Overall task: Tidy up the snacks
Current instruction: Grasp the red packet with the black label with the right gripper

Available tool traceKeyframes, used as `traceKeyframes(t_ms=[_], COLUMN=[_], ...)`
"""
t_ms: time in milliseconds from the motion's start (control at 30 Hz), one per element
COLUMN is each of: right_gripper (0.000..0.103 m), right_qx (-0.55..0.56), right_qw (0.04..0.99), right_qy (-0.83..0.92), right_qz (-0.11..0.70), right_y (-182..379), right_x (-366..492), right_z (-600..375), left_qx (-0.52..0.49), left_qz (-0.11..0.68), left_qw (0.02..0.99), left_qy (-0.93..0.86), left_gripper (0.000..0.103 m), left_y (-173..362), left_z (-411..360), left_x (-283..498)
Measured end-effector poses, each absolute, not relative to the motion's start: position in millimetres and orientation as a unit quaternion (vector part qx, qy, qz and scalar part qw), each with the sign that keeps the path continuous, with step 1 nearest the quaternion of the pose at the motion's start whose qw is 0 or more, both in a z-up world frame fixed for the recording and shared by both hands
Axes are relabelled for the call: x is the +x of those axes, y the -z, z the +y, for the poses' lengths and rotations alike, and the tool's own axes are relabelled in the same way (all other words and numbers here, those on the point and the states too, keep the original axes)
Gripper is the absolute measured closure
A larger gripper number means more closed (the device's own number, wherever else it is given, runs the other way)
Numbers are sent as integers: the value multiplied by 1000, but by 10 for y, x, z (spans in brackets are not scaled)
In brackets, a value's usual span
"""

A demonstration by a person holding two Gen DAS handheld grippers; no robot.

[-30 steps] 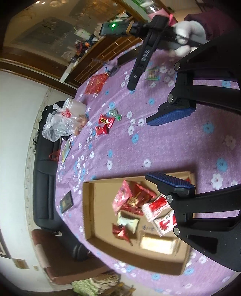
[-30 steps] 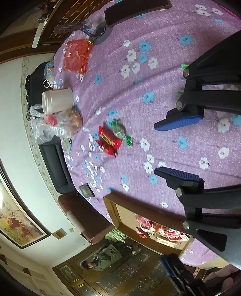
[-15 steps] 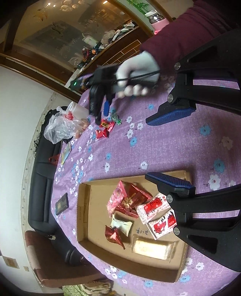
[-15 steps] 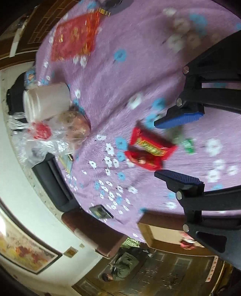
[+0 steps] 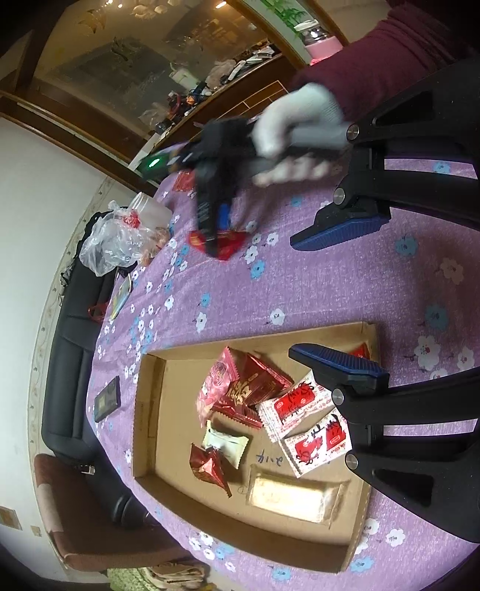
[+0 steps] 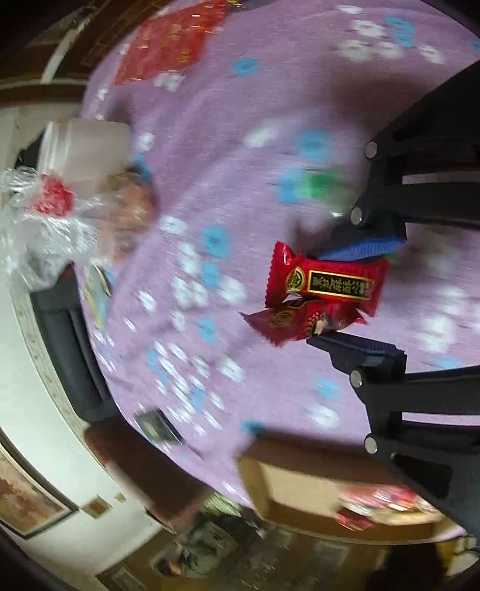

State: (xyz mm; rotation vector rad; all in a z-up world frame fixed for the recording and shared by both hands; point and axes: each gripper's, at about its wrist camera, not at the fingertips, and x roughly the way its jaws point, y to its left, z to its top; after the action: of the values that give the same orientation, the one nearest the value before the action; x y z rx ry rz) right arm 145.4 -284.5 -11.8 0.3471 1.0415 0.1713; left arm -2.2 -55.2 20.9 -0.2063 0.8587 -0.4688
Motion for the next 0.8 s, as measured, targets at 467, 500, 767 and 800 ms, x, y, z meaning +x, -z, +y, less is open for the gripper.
traceKeyframes(t_ms=[467, 500, 767, 800], right_gripper=[42, 43, 67, 68], right_qx=[172, 162, 96, 94], right_qw=[870, 869, 877, 874], right_qy=[-147, -154, -114, -118], right_qz=[438, 442, 457, 461], right_y=[-75, -44, 203, 226], right_x=[314, 301, 527, 541], right_z=[-3181, -3105, -2735, -2708], left_qx=[-99, -99, -32, -23], left_qz=[415, 418, 415, 414], left_qw=[868, 866, 869, 870], left_qy=[253, 255, 266, 269], left_gripper=[51, 51, 51, 51], left_y=[-223, -210, -216, -213], left_z=[-771, -800, -1031, -1072], left_x=[-93, -94, -157, -151])
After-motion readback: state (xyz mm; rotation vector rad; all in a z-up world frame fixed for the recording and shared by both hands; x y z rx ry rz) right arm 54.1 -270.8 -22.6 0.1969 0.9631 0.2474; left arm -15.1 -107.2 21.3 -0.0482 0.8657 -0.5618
